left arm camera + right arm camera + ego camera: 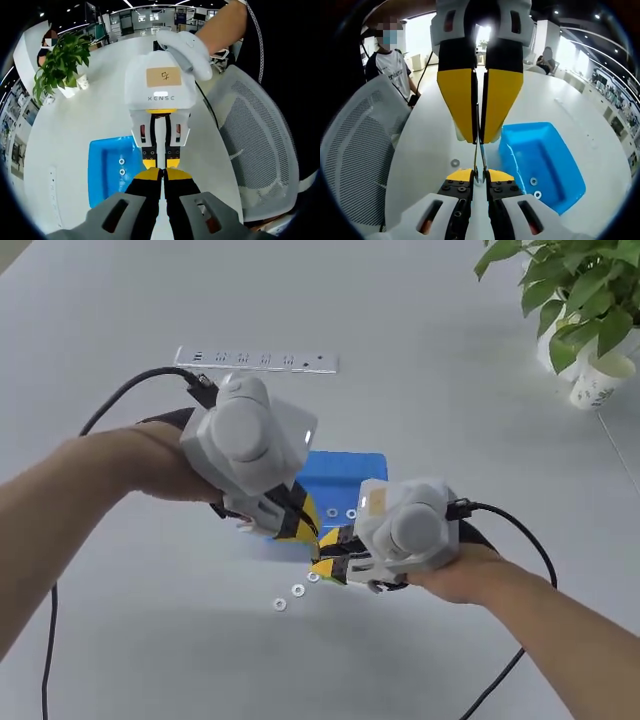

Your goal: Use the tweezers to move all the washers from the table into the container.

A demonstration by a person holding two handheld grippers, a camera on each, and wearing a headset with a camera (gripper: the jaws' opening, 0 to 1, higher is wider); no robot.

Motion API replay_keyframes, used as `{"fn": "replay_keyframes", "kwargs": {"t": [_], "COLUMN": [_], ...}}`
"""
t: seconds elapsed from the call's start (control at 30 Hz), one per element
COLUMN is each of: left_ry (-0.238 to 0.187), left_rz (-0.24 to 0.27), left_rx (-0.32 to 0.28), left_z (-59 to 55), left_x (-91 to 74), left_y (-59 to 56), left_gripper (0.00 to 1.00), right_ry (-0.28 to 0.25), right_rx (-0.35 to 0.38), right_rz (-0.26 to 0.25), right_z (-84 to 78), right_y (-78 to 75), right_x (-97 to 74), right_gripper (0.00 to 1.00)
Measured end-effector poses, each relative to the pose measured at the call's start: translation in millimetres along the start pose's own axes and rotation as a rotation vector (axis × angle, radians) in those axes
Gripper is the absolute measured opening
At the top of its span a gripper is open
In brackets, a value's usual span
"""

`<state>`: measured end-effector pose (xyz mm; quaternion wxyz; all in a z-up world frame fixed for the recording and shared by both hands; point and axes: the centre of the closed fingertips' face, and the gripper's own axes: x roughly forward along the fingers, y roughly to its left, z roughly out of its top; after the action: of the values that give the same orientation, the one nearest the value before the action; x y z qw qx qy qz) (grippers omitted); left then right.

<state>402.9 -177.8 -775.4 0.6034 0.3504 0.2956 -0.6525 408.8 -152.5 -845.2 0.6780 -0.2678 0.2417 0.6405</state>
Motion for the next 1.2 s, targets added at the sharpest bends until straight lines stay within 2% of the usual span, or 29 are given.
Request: {"fn": "replay_keyframes", "kwargs": {"t": [0.5, 1.2], "left_ry": [0.004, 0.006], "left_rz": [-0.008, -0.020], "left_rx": [-0.015, -0.023], "left_z": [-6.8, -10.1], "left_x": [6.2, 13.6], "left_y": [-4.2, -6.6], "left_gripper": [0.05, 0.05], "right_ry": [0.003, 0.011], "right_rx": [0.004, 0.007], "right_rz": [0.025, 0.045], "right_z": [-3.9, -10.7], "right_y": [4.5, 7.6], "right_x": [9.7, 15.1], "right_gripper": [0.11, 0.11]}}
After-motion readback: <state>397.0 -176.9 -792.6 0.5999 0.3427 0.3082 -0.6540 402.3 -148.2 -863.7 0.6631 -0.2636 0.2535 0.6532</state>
